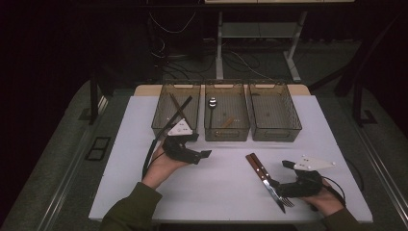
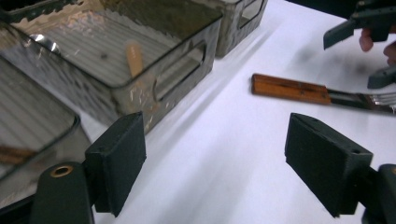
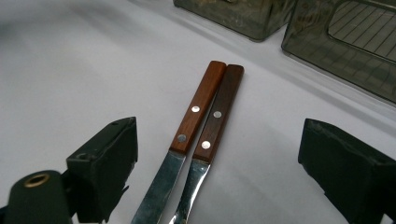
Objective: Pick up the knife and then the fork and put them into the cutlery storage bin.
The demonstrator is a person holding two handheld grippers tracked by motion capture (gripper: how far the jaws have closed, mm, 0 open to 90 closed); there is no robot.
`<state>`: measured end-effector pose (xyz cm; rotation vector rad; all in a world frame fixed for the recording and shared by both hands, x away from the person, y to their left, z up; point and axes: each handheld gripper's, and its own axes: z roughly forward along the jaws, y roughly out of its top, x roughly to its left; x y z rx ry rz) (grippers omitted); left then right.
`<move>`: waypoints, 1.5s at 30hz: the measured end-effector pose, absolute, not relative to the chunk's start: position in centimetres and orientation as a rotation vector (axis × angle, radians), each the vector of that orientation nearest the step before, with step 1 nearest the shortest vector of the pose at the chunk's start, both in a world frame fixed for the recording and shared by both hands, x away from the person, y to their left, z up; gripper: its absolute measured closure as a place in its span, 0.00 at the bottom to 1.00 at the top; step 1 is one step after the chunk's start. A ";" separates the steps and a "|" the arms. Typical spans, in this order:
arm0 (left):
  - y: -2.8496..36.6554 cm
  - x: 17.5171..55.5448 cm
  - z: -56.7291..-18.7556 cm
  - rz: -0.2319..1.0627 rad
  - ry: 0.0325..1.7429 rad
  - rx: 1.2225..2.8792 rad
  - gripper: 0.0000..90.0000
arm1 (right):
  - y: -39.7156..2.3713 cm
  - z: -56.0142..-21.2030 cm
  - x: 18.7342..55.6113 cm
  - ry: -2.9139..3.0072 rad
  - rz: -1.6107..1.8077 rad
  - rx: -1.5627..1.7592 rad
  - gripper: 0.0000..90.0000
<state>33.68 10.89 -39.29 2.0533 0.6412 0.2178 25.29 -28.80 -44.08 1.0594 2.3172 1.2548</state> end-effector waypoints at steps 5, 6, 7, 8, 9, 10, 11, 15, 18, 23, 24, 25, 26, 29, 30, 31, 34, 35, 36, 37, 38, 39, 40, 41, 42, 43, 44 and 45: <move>12.6 32.1 -40.4 0.234 0.666 2.043 0.17 | -28.8 -43.5 25.3 2.328 1.224 1.054 0.13; 12.9 31.8 -40.7 0.239 0.666 2.045 0.16 | -28.8 -43.3 25.3 2.332 1.221 1.056 0.13; 13.2 31.5 -40.9 0.243 0.671 2.046 0.15 | -28.8 -43.1 25.3 2.338 1.224 1.052 0.13; 13.5 31.1 -41.2 0.243 0.673 2.048 0.14 | -28.9 -43.0 25.2 2.345 1.230 1.043 0.14; 13.7 30.8 -41.4 0.241 0.672 2.050 0.13 | -28.9 -42.8 25.2 2.352 1.235 1.042 0.16; 13.9 30.5 -41.6 0.242 0.676 2.049 0.12 | -28.8 -42.7 25.2 2.364 1.239 1.041 0.17; 14.2 30.1 -41.7 0.242 0.678 2.045 0.11 | -28.7 -42.6 25.2 2.377 1.237 1.042 0.17; 15.2 29.1 -42.3 0.256 0.674 2.037 0.06 | -28.0 -42.4 25.2 2.416 1.234 1.035 0.27; 15.7 28.7 -42.7 0.258 0.679 2.023 0.02 | -27.2 -42.2 25.4 2.442 1.226 1.027 0.38; 16.3 28.0 -43.3 0.257 0.698 2.022 0.00 | -25.7 -42.0 26.0 2.495 1.210 1.015 0.60; 16.4 27.9 -43.3 0.254 0.708 2.023 0.00 | -25.4 -42.0 26.1 2.508 1.208 1.010 0.64; 16.5 27.8 -43.4 0.249 0.714 2.026 0.00 | -25.1 -42.1 26.3 2.524 1.207 1.008 0.69; 16.5 27.8 -43.5 0.239 0.718 2.029 0.00 | -24.8 -42.1 26.4 2.542 1.199 1.009 0.73; 16.3 27.8 -43.7 0.231 0.710 2.048 0.00 | -23.8 -42.5 26.8 2.578 1.147 1.004 0.87; 16.2 27.8 -43.8 0.226 0.710 2.050 0.00 | -23.6 -42.6 26.9 2.588 1.116 1.006 0.90; 16.1 27.9 -43.8 0.220 0.706 2.053 0.00 | -23.4 -42.8 27.0 2.596 1.090 1.005 0.93; 16.2 27.9 -43.8 0.222 0.703 2.050 0.00 | -23.2 -43.2 27.2 2.610 1.034 1.015 1.00; 16.2 27.9 -43.8 0.221 0.702 2.047 0.00 | -23.3 -43.3 27.2 2.617 1.025 1.013 1.00; 16.3 27.9 -43.8 0.224 0.703 2.048 0.00 | -23.3 -43.3 27.1 2.628 1.025 1.017 1.00; 16.3 27.9 -43.8 0.224 0.702 2.047 0.00 | -23.3 -43.4 27.1 2.638 1.016 1.017 1.00; 16.3 27.9 -43.8 0.224 0.701 2.047 0.00 | -23.3 -43.5 27.1 2.642 1.007 1.016 1.00; 16.3 27.9 -43.8 0.224 0.701 2.047 0.00 | -23.2 -43.5 27.0 2.646 0.995 1.016 1.00; 16.2 27.9 -43.8 0.225 0.701 2.048 0.00 | -23.2 -43.6 27.0 2.650 0.986 1.014 1.00; 16.2 27.9 -43.8 0.225 0.700 2.048 0.00 | -23.2 -43.7 27.0 2.654 0.975 1.021 1.00; 16.2 27.9 -43.8 0.225 0.698 2.048 0.00 | -23.2 -43.8 27.0 2.655 0.961 1.025 1.00; 16.2 27.9 -43.8 0.225 0.697 2.050 0.00 | -23.2 -43.8 27.0 2.657 0.949 1.022 1.00; 16.2 27.9 -43.8 0.224 0.697 2.049 0.00 | -23.3 -43.8 27.0 2.661 0.948 1.023 1.00; 16.2 27.9 -43.8 0.223 0.696 2.049 0.00 | -23.3 -43.9 27.0 2.662 0.946 1.021 1.00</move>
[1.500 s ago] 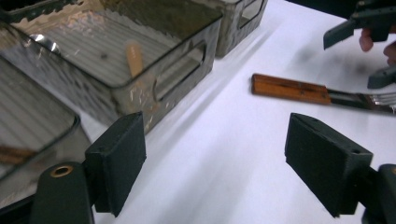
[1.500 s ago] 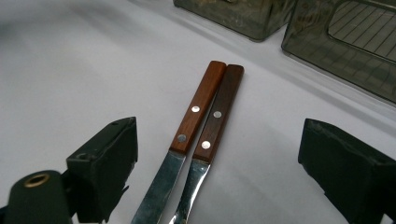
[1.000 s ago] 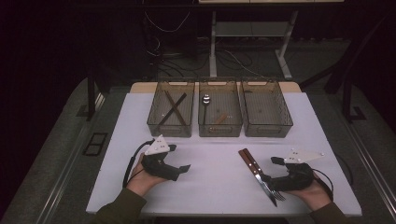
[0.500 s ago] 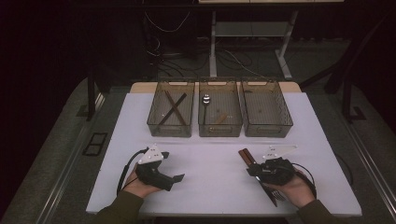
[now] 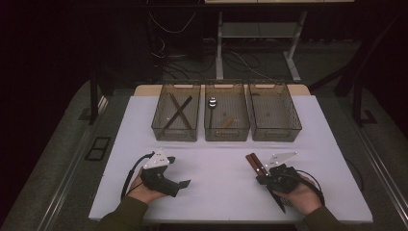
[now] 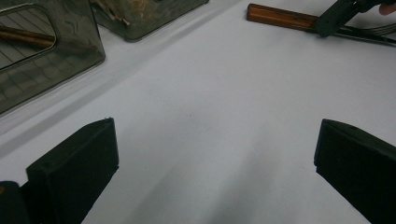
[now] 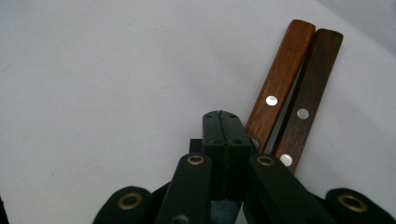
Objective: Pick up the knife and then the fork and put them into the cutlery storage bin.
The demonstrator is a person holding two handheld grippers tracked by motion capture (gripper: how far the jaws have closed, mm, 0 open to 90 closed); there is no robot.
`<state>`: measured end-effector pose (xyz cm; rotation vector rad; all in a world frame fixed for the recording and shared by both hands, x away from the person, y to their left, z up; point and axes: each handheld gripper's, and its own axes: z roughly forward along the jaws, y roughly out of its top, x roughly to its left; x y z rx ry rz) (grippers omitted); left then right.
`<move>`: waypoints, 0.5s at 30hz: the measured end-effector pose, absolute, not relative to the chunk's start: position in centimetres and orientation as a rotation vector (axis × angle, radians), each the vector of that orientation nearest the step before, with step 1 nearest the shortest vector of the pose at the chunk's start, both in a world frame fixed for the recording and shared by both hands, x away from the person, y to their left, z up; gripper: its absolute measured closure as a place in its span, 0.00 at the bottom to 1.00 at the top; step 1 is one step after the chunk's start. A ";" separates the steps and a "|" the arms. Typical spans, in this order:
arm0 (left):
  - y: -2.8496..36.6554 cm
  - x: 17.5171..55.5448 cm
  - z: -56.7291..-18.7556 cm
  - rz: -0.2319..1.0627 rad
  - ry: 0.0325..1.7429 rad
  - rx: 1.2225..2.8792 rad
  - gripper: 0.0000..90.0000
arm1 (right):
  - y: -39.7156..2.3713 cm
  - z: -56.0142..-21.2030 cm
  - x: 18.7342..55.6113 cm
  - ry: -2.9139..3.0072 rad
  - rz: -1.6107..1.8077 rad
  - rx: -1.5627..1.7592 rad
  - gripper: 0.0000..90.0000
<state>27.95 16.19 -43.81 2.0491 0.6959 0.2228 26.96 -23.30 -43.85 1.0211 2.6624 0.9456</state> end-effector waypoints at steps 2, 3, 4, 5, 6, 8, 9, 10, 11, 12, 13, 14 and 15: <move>16.2 28.0 -43.8 0.221 0.696 2.049 0.00 | -23.4 -43.8 26.9 2.664 0.941 1.023 1.00; 16.2 28.0 -43.9 0.219 0.698 2.050 0.00 | -23.4 -43.8 26.9 2.664 0.943 1.026 1.00; 16.2 28.0 -43.9 0.219 0.698 2.051 0.00 | -23.5 -43.8 26.9 2.664 0.944 1.024 1.00; 16.2 28.0 -43.9 0.219 0.696 2.055 0.00 | -23.5 -43.7 26.9 2.664 0.941 1.024 1.00; 16.2 28.0 -43.9 0.219 0.696 2.056 0.00 | -23.6 -43.7 26.9 2.663 0.942 1.023 1.00; 16.2 28.0 -43.9 0.217 0.697 2.053 0.00 | -23.5 -43.7 26.9 2.666 0.932 1.028 1.00; 16.2 28.0 -43.8 0.217 0.697 2.055 0.00 | -23.4 -43.6 26.8 2.666 0.921 1.028 1.00; 16.2 28.0 -43.9 0.215 0.700 2.052 0.00 | -23.3 -43.7 26.7 2.677 0.908 1.014 1.00; 16.2 28.0 -43.9 0.213 0.700 2.051 0.00 | -23.1 -43.8 26.6 2.684 0.900 1.005 1.00; 16.1 28.0 -43.9 0.212 0.702 2.050 0.00 | -23.0 -43.8 26.4 2.677 0.892 1.003 1.00; 16.2 28.0 -43.9 0.212 0.701 2.053 0.00 | -23.0 -43.8 26.4 2.677 0.884 0.999 1.00; 16.2 28.0 -43.9 0.210 0.702 2.053 0.00 | -23.0 -43.8 26.4 2.678 0.880 0.995 1.00; 16.1 28.0 -43.9 0.209 0.702 2.054 0.00 | -23.0 -43.7 26.3 2.677 0.875 0.999 1.00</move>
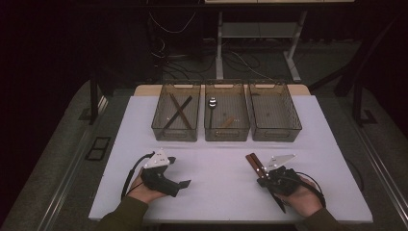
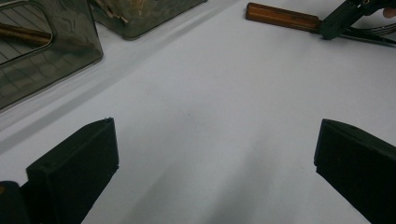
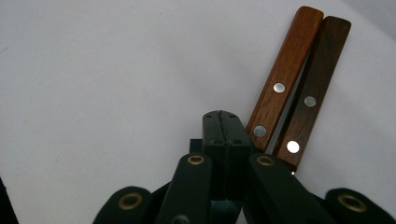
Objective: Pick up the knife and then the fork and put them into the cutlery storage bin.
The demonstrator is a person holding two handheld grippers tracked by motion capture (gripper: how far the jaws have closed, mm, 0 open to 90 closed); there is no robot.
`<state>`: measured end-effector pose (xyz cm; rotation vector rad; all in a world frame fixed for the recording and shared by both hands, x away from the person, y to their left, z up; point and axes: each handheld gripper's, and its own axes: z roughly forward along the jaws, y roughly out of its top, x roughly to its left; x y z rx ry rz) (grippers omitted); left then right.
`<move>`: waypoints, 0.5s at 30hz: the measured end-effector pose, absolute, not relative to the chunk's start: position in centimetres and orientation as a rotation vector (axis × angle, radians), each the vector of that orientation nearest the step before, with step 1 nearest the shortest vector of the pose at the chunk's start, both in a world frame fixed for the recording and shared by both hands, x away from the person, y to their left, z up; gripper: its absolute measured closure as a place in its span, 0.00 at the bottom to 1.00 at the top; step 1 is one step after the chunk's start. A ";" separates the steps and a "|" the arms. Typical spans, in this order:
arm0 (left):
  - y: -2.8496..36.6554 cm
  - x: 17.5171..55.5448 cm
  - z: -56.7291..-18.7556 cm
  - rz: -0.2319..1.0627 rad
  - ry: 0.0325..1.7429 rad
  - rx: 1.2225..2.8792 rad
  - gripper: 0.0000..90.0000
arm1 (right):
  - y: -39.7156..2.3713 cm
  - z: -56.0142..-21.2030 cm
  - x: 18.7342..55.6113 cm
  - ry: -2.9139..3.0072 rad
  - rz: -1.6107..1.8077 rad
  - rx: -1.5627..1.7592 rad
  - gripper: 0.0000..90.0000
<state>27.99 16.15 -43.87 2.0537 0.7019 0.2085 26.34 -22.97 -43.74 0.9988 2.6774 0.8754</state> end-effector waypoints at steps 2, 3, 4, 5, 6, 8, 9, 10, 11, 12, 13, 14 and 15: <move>16.2 28.0 -43.9 0.210 0.701 2.055 0.00 | -22.9 -43.7 26.2 2.671 0.855 0.993 1.00; 16.1 28.0 -43.9 0.208 0.702 2.052 0.00 | -22.9 -43.7 26.2 2.673 0.849 0.988 1.00; 16.2 28.0 -43.9 0.207 0.703 2.051 0.00 | -22.9 -43.7 26.2 2.669 0.839 0.987 1.00; 16.2 28.0 -43.9 0.206 0.704 2.052 0.00 | -22.9 -43.6 26.2 2.668 0.830 0.988 1.00; 16.2 28.0 -43.9 0.205 0.704 2.053 0.00 | -22.9 -43.6 26.2 2.667 0.818 0.985 1.00; 16.2 28.0 -43.9 0.202 0.704 2.053 0.00 | -23.1 -43.6 26.2 2.663 0.817 0.994 1.00; 16.2 28.0 -43.9 0.202 0.703 2.053 0.00 | -23.2 -43.6 26.2 2.662 0.811 0.991 1.00; 16.2 28.0 -43.9 0.202 0.703 2.054 0.00 | -23.3 -43.6 26.2 2.659 0.809 1.001 1.00; 16.2 28.0 -43.9 0.202 0.703 2.054 0.00 | -23.4 -43.6 26.2 2.657 0.805 0.997 1.00; 16.2 28.0 -43.9 0.201 0.703 2.054 0.00 | -23.5 -43.6 26.2 2.655 0.801 1.005 1.00; 16.2 28.0 -43.9 0.200 0.704 2.054 0.00 | -23.6 -43.6 26.2 2.655 0.796 1.002 1.00; 16.2 28.0 -43.9 0.199 0.705 2.054 0.00 | -23.8 -43.5 26.2 2.653 0.793 1.005 1.00; 16.2 28.0 -43.9 0.198 0.705 2.053 0.00 | -23.9 -43.5 26.2 2.651 0.789 1.004 1.00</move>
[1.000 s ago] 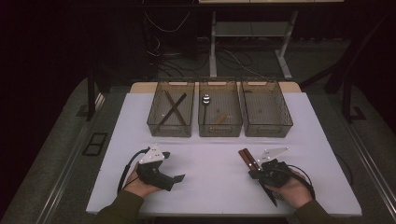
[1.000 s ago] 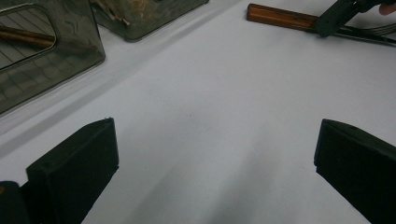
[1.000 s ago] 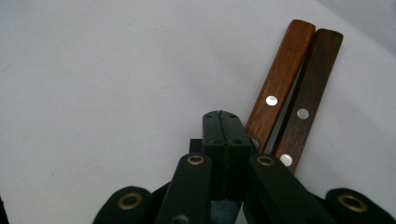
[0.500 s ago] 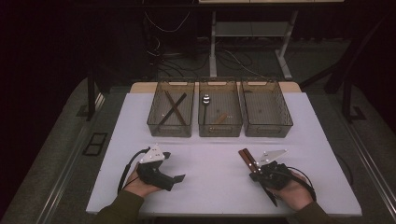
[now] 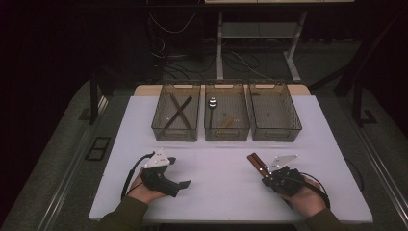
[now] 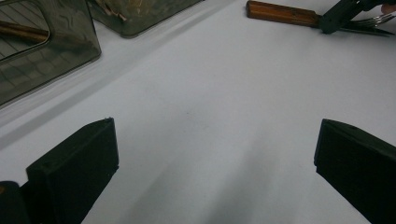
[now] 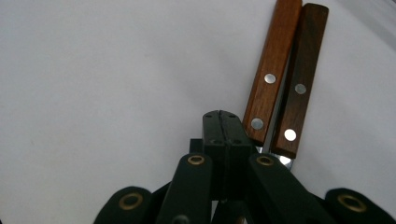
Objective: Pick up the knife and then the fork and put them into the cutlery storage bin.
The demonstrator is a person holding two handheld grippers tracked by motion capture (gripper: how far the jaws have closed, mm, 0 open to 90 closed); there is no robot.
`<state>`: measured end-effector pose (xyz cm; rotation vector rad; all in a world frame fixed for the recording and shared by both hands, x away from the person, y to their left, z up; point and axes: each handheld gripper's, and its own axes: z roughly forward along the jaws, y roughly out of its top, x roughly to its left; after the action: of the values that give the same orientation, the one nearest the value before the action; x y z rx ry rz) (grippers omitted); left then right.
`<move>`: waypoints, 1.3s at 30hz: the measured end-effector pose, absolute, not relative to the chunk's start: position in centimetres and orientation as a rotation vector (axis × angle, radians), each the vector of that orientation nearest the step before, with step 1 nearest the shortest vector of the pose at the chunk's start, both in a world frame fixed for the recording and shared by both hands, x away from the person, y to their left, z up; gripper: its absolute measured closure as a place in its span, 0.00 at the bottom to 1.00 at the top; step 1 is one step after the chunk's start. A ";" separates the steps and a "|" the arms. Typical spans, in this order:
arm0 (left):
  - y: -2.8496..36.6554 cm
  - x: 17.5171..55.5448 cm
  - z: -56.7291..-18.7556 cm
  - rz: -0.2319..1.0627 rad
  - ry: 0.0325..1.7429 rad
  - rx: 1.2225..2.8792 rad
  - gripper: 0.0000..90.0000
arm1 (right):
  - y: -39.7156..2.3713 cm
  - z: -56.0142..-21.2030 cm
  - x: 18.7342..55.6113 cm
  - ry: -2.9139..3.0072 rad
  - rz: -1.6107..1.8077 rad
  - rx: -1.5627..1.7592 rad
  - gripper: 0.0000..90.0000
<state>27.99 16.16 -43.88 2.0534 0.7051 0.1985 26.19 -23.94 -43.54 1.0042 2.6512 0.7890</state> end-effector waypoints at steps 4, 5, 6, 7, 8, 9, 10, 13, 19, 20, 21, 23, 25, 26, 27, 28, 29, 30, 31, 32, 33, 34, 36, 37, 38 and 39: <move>16.2 28.0 -43.9 0.196 0.706 2.055 0.00 | -24.6 -43.5 26.3 2.643 0.785 1.031 1.00; 16.1 28.0 -43.9 0.196 0.707 2.055 0.00 | -24.8 -43.5 26.4 2.641 0.782 1.034 1.00; 16.1 28.0 -43.9 0.195 0.706 2.055 0.00 | -25.0 -43.5 26.4 2.640 0.780 1.036 1.00; 16.2 28.0 -43.9 0.196 0.704 2.058 0.00 | -25.2 -43.5 26.5 2.636 0.782 1.048 1.00; 16.2 28.0 -43.9 0.195 0.704 2.057 0.00 | -25.4 -43.5 26.6 2.634 0.778 1.045 1.00; 16.2 28.0 -43.9 0.195 0.704 2.057 0.00 | -25.6 -43.5 26.7 2.629 0.776 1.047 1.00; 16.2 28.0 -43.9 0.195 0.704 2.057 0.00 | -25.8 -43.5 26.7 2.626 0.778 1.060 1.00; 16.2 28.0 -43.9 0.193 0.704 2.058 0.00 | -26.3 -43.5 26.9 2.624 0.771 1.069 1.00; 16.1 28.0 -43.9 0.193 0.701 2.058 0.00 | -27.2 -43.5 27.5 2.606 0.756 1.079 1.00; 16.1 28.0 -43.9 0.192 0.702 2.059 0.00 | -27.4 -43.6 27.6 2.597 0.756 1.089 1.00; 16.1 28.0 -43.9 0.192 0.702 2.057 0.00 | -27.6 -43.6 27.7 2.597 0.762 1.092 1.00; 16.1 28.0 -43.9 0.193 0.701 2.060 0.00 | -27.8 -43.6 27.8 2.602 0.765 1.080 1.00; 16.1 28.0 -43.9 0.192 0.701 2.060 0.00 | -27.8 -43.6 27.8 2.607 0.769 1.057 1.00; 16.1 28.0 -43.9 0.192 0.700 2.061 0.00 | -27.9 -43.5 27.8 2.613 0.777 1.062 1.00; 16.1 28.0 -43.9 0.192 0.701 2.061 0.00 | -28.0 -43.3 27.9 2.616 0.797 1.061 1.00; 16.1 28.0 -43.9 0.191 0.700 2.060 0.00 | -28.1 -43.0 27.9 2.614 0.815 1.063 0.99; 16.1 28.0 -43.9 0.192 0.699 2.060 0.00 | -28.3 -42.5 28.0 2.607 0.828 1.065 0.96; 16.1 28.0 -43.9 0.191 0.699 2.061 0.00 | -28.4 -42.2 28.1 2.607 0.833 1.067 0.93; 16.1 28.0 -43.9 0.191 0.700 2.061 0.00 | -28.4 -41.9 28.2 2.619 0.834 1.069 0.91; 16.1 28.0 -43.9 0.190 0.701 2.061 0.00 | -28.5 -41.6 28.5 2.614 0.819 1.066 0.89; 16.1 28.0 -43.9 0.190 0.701 2.061 0.00 | -28.5 -41.4 28.7 2.605 0.798 1.063 0.87; 16.1 28.0 -43.9 0.191 0.700 2.061 0.00 | -28.5 -41.2 29.1 2.610 0.771 1.069 0.84; 16.1 28.0 -43.9 0.190 0.701 2.061 0.00 | -28.5 -40.9 29.9 2.624 0.713 1.085 0.77; 16.1 28.0 -43.9 0.190 0.701 2.061 0.00 | -28.4 -40.8 30.4 2.641 0.682 1.085 0.74; 16.1 28.0 -44.0 0.189 0.702 2.062 0.00 | -28.3 -40.6 31.0 2.662 0.647 1.094 0.72; 16.1 28.0 -44.0 0.189 0.702 2.062 0.00 | -28.1 -40.5 31.5 2.693 0.611 1.081 0.72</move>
<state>28.04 16.10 -43.96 2.0621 0.7017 0.1889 31.48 -28.12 -40.53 1.0815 2.6932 0.6114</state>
